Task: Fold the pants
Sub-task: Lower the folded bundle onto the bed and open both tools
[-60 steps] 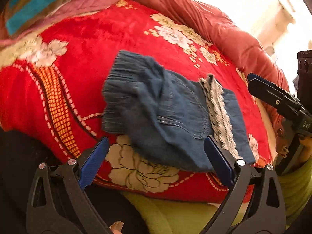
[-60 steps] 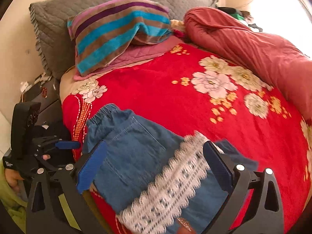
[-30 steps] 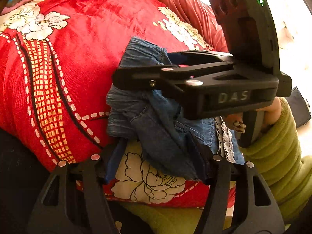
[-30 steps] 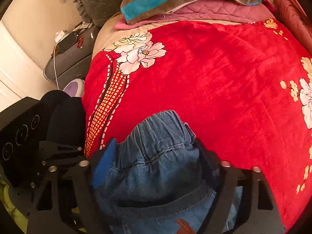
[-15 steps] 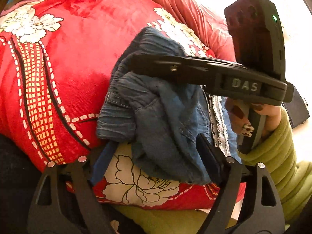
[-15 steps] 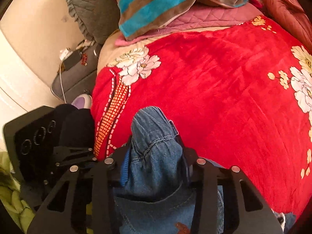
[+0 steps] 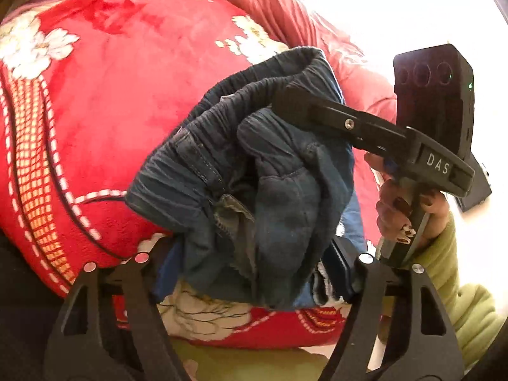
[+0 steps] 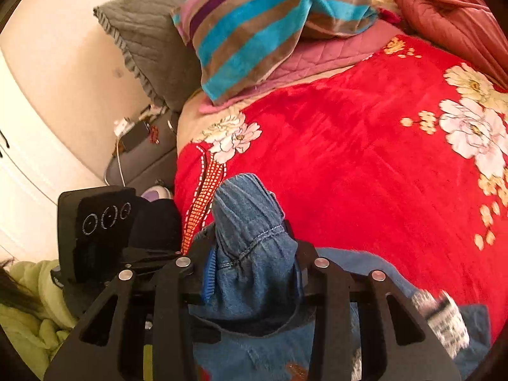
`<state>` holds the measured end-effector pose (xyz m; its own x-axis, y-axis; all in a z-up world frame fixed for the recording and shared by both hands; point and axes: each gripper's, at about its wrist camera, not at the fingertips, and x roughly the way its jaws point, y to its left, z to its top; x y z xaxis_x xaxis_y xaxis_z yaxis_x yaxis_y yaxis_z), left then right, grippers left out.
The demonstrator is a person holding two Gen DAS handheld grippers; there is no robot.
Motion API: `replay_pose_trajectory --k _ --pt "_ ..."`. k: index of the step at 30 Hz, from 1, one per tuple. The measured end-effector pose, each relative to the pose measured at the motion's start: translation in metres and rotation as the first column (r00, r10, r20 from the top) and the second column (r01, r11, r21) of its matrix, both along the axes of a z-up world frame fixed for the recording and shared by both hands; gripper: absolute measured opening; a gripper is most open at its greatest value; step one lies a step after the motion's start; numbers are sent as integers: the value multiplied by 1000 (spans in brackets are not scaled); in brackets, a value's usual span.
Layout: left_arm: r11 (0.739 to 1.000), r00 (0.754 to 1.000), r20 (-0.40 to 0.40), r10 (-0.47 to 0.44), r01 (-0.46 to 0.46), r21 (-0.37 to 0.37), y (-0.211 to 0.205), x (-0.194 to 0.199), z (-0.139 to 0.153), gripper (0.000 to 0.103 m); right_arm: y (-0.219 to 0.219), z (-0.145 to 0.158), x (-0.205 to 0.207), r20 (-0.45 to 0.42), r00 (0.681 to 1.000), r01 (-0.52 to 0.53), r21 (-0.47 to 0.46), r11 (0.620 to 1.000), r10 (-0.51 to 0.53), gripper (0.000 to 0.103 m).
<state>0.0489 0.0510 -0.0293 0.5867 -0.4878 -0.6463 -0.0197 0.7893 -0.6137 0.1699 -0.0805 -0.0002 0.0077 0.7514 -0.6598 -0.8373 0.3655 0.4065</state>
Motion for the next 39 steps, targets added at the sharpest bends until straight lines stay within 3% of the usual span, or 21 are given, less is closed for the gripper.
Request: replay_pose_trajectory --k 10,12,14,16,20,24,25,26,27,30,32,33,34,39 --pt "989 989 56 -137 134 58 -62 11 36 67 -88 17 4 -38 992 123 135 983 -119 36" --pt "981 981 64 -185 180 68 -82 15 40 67 -111 19 2 -33 988 152 159 976 -148 45" --pt "965 964 72 -256 251 78 -107 17 42 67 -137 19 2 -46 977 213 188 959 -208 68" --pt "938 937 73 -341 334 92 -129 14 39 67 -166 14 1 -40 948 316 175 932 -314 82" --pt "903 897 114 -428 417 106 -141 -2 41 68 -220 -6 -13 -22 870 491 115 863 -492 82" --pt "925 928 148 -342 305 226 -127 -5 52 68 -246 -29 -28 -74 833 554 84 828 -549 82" --pt "925 937 134 -323 283 253 -125 -1 50 68 -245 -31 -31 -83 833 553 79 830 -547 85" --pt "920 945 111 -307 264 289 -125 4 47 68 -244 -33 -30 -87 835 550 78 832 -544 96" --pt "910 952 88 -292 248 332 -128 6 44 67 -239 -33 -31 -91 838 545 79 835 -539 98" --pt "867 957 30 -290 249 432 -135 15 27 66 -219 -35 -27 -94 852 521 51 852 -515 98" --pt "840 952 -17 -305 277 467 -142 13 14 66 -204 -45 -24 -63 850 521 -38 852 -523 96" --pt "833 949 -30 -313 289 471 -140 6 12 66 -200 -49 -24 -46 853 517 -59 854 -519 85" --pt "827 947 -39 -319 299 476 -142 5 7 66 -197 -52 -27 -35 867 495 -69 866 -498 51" --pt "834 941 -35 -336 315 453 -142 3 3 67 -215 -55 -35 -27 842 536 -65 842 -538 50"
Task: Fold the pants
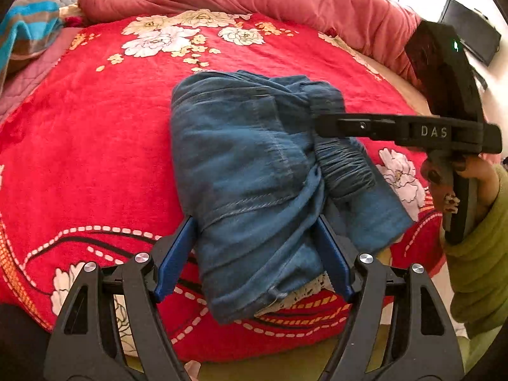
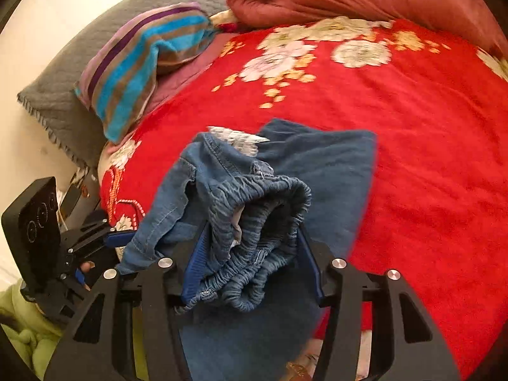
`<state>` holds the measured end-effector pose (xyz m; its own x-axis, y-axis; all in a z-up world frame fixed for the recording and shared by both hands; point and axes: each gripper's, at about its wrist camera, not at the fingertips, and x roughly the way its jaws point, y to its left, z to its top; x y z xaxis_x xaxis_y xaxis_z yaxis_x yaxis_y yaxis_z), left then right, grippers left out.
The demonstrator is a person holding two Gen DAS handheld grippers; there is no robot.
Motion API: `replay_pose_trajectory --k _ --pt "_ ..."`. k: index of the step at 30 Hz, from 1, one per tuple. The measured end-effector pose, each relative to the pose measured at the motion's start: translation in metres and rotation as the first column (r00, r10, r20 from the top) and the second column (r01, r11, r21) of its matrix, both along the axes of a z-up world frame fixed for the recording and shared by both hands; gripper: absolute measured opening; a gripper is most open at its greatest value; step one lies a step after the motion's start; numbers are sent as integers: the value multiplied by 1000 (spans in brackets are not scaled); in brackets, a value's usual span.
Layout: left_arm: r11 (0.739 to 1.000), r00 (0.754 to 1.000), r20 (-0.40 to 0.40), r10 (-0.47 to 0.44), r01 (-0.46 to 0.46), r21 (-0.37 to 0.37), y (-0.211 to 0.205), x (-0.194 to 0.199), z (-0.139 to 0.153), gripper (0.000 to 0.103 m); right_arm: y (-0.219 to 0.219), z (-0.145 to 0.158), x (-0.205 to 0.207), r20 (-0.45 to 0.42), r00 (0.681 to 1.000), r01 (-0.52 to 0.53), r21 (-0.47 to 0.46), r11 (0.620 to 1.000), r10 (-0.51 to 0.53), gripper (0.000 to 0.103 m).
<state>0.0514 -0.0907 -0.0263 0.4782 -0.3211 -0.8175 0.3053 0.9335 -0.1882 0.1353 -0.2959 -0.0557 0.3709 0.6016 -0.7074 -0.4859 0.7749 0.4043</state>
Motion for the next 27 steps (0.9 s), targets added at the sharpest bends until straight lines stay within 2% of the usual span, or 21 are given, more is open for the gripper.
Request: replay_pose_trajectory --k 4,7,9,11,17,27 --pt "1000 1000 3 -15 15 -1 -4 -5 -2 67 -1 -9 -3 8 999 36 -16 999 -35 57" --pt "1000 1000 28 2 -2 -8 0 -13 7 68 -1 4 -10 64 997 56 -31 998 -53 72" --pt "1000 998 54 16 -15 -11 2 -18 15 71 -4 13 -13 91 994 58 -28 998 -56 74" --pt "1000 997 74 27 -26 -12 4 -21 22 75 -8 20 -18 115 991 73 -30 997 -69 82" --pt "999 992 116 54 -53 -9 8 -27 35 82 -17 32 -31 150 985 84 -13 996 -81 88" --pt "997 986 151 77 -78 1 10 -35 47 90 -21 48 -46 188 979 86 -14 996 -82 89"
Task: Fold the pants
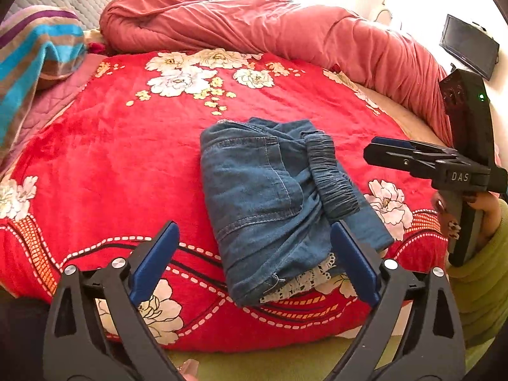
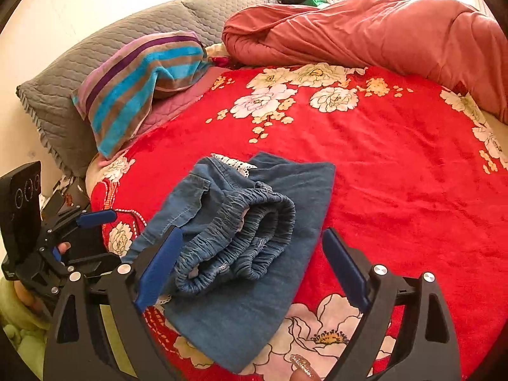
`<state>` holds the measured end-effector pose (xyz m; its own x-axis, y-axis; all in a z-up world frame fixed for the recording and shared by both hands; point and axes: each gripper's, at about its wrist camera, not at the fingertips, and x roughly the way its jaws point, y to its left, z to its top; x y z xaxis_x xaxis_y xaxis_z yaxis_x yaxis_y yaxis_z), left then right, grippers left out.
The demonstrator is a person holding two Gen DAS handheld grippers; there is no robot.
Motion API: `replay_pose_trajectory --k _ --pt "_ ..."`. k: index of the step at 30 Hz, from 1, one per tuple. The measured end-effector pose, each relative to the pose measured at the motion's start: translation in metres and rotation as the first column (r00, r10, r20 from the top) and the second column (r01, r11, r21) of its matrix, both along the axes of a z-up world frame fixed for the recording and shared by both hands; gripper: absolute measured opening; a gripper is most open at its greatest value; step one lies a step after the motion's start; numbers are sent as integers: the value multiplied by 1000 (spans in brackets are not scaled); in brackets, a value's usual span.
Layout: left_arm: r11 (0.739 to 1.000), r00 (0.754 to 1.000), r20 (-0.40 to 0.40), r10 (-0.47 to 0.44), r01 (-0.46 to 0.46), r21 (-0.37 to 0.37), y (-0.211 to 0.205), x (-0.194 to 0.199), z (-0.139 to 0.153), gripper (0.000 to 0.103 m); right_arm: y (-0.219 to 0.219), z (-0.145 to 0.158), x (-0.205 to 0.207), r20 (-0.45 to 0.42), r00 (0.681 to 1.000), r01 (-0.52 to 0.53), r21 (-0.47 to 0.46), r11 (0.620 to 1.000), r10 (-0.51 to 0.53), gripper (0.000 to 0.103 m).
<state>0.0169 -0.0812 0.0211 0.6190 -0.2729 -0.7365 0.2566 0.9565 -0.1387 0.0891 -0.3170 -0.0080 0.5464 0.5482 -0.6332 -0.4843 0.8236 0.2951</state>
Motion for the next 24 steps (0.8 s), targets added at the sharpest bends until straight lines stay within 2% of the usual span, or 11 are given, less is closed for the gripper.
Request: replay_pose_trajectory --k 9,15,16,17,18,19,20,22,24 --pt "998 998 12 61 -60 -10 15 0 5 93 -2 12 -17 43 999 -23 4 1000 23 89" --pt "991 991 -15 133 -133 -20 42 16 4 93 27 20 -51 102 974 -193 -73 978 200 89" --pt "990 990 -16 142 -142 -14 44 21 4 87 34 20 -57 106 968 -219 -90 972 228 86" --pt "990 990 -23 142 -143 -15 45 26 4 74 43 18 -65 111 957 -256 -117 960 268 78" --pt "991 991 -35 130 -131 -25 45 31 3 66 53 15 -72 109 944 -294 -145 945 310 73" --pt "992 992 -53 112 -115 -46 44 37 2 56 61 12 -77 109 935 -318 -166 933 338 64" --pt "993 993 -75 89 -94 -67 41 44 1 52 70 8 -83 112 921 -347 -196 917 372 57" --pt "994 993 -102 63 -72 -82 34 54 -2 51 90 -1 -91 118 894 -389 -274 880 432 47" --pt "994 991 -127 45 -57 -92 26 66 -6 51 106 -7 -96 135 869 -408 -346 845 476 43"
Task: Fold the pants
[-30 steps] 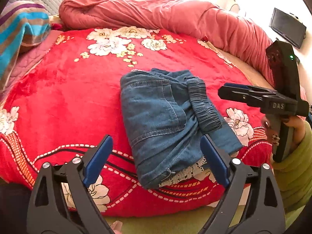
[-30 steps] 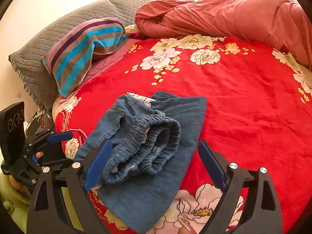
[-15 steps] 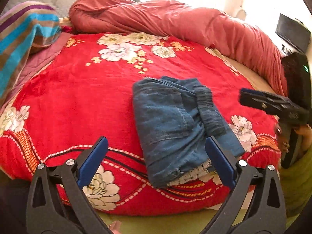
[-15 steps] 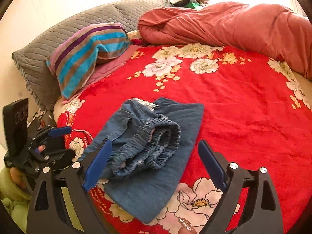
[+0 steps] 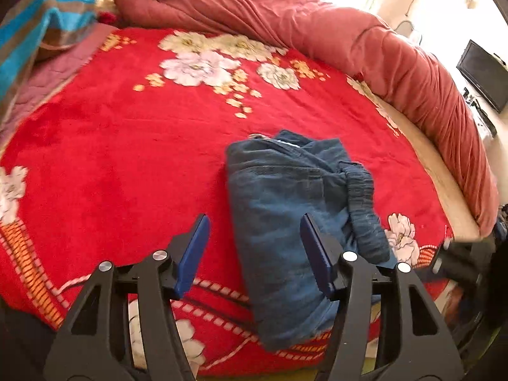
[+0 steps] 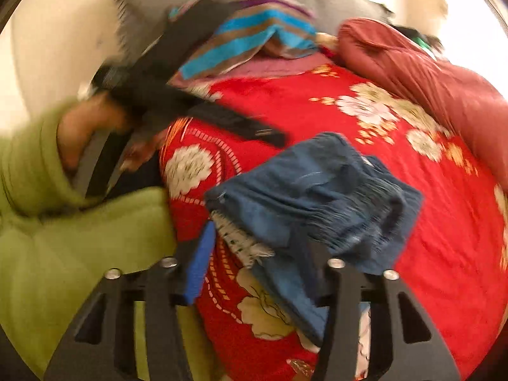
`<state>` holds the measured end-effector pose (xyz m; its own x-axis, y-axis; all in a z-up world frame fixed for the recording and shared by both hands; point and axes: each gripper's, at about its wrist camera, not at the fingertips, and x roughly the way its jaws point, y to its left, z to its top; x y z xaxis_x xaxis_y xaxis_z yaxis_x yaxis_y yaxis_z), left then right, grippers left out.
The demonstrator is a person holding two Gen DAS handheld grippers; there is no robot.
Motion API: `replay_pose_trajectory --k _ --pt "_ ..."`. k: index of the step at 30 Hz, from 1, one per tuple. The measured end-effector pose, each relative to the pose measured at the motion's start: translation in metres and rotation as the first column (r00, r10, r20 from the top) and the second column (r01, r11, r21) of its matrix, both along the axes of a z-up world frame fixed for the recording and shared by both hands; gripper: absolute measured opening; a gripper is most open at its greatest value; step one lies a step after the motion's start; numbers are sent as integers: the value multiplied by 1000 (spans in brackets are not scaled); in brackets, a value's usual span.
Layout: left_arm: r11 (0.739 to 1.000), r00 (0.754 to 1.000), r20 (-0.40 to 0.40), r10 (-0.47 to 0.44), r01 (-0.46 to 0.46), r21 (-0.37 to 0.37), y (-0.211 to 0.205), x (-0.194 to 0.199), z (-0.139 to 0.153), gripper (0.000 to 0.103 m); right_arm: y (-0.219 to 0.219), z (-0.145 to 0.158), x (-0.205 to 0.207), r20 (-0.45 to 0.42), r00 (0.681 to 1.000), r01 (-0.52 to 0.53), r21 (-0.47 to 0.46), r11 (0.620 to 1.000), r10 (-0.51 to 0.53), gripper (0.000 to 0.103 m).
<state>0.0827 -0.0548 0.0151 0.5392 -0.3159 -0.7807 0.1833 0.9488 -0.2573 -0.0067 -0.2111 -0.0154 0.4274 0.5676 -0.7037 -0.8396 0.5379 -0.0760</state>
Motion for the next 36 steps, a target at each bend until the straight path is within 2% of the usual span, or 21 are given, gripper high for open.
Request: replay_pose_trajectory --k 3,7,8,10,14,17,21,22,25,27,29,31,32,34,35,36 --pt "1000 999 -33 -15 16 15 -10 12 -9 51 18 -7 1 71 997 -24 -70 997 29 41" --pt "1000 998 -68 -15 17 26 -16 23 -24 51 34 -18 12 104 992 -60 -92 994 69 39" --pt "999 997 -73 -16 18 29 -17 25 -27 51 37 -23 17 88 993 -76 -92 993 84 29" --pt "999 997 -78 -16 19 40 -18 26 -32 51 37 -28 22 17 994 -109 -62 992 110 14" --pt "999 996 -83 -10 13 29 -15 27 -40 56 24 -29 10 15 989 -144 -67 987 145 10" --pt "1000 997 -71 -5 6 19 -14 25 -41 58 23 -44 13 -19 994 -105 -74 992 104 11" --pt "1000 999 -39 3 -2 11 -11 15 -35 60 21 -43 14 -54 995 -89 -26 996 88 19" --pt "1000 1000 -29 5 -4 21 -11 13 -32 64 19 -41 15 -71 994 -86 -7 996 85 23" --pt "999 1000 20 7 -8 50 -11 3 -21 65 11 -27 17 -91 994 -62 36 997 66 26" --pt "998 999 50 10 -13 56 -11 -2 -13 69 1 -15 12 -98 994 -48 81 996 56 31" --pt "998 997 75 12 -17 68 -11 -6 -6 74 -9 -3 12 -99 994 -29 118 993 41 42" --pt "997 995 95 14 -21 79 -11 -9 0 75 -16 6 12 -88 996 -9 132 991 21 47" --pt "996 994 104 16 -24 82 -11 -11 3 80 -21 10 11 -78 997 8 139 990 3 50" --pt "996 993 115 20 -30 87 -11 -13 7 83 -30 17 12 -72 997 36 157 987 -25 52" --pt "996 993 120 21 -32 88 -11 -14 9 83 -36 22 14 -71 996 60 172 983 -49 60" --pt "996 992 122 22 -33 89 -11 -15 10 83 -41 25 16 -70 995 79 183 980 -67 64"
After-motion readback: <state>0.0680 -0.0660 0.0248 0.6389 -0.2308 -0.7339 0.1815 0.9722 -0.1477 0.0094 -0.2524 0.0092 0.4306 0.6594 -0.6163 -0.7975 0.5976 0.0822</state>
